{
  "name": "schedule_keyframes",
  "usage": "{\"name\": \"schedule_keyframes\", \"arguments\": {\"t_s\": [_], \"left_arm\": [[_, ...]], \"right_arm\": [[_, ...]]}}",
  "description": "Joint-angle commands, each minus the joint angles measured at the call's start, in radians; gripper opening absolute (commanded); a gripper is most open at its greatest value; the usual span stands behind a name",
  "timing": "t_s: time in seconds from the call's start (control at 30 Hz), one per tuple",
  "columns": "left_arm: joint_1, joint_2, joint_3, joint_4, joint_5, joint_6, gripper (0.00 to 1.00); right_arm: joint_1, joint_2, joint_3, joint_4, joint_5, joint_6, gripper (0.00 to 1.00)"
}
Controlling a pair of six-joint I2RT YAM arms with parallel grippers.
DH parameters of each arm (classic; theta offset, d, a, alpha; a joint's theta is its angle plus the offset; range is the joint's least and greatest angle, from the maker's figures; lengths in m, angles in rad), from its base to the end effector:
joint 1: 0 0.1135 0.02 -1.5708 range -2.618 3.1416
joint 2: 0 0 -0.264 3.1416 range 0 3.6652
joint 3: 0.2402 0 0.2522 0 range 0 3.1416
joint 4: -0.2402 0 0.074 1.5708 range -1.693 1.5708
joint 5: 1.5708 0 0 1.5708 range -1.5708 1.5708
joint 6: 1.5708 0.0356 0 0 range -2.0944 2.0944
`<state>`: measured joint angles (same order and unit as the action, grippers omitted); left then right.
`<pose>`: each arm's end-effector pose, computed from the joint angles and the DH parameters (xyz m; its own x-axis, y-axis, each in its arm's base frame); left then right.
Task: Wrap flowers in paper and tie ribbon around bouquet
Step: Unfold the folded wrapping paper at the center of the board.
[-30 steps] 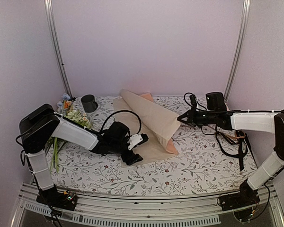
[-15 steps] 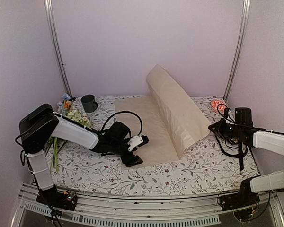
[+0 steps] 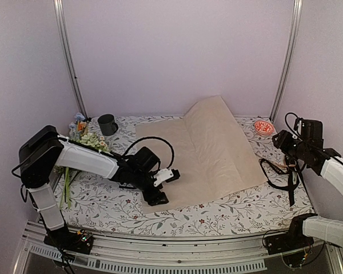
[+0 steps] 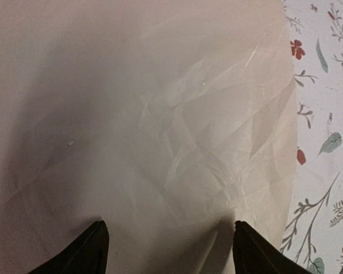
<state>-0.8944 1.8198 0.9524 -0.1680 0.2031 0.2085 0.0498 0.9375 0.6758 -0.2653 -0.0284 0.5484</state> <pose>0.2102 -0.2734 0.1277 -0.3553 0.7665 -0.5350 0.9217 0.3825 -0.0641 0.2103 0.0115 0.2658 -0.4674 0.4985 -0.7301 0.1985 0.8640 0.4628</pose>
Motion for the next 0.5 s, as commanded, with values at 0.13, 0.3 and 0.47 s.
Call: {"name": "schedule_keyframes", "arguments": {"t_s": [0.13, 0.3, 0.47], "left_arm": [[-0.011, 0.011, 0.03, -0.265, 0.009, -0.024, 0.75], [0.036, -0.043, 0.02, -0.372, -0.119, -0.045, 0.75], [0.172, -0.086, 0.018, -0.368, -0.209, -0.115, 0.75]], "right_arm": [[0.141, 0.271, 0.126, -0.029, -0.227, -0.195, 0.42], [0.37, 0.575, 0.321, -0.095, -0.258, -0.339, 0.44], [0.411, 0.859, 0.518, -0.182, -0.195, -0.413, 0.44]]}}
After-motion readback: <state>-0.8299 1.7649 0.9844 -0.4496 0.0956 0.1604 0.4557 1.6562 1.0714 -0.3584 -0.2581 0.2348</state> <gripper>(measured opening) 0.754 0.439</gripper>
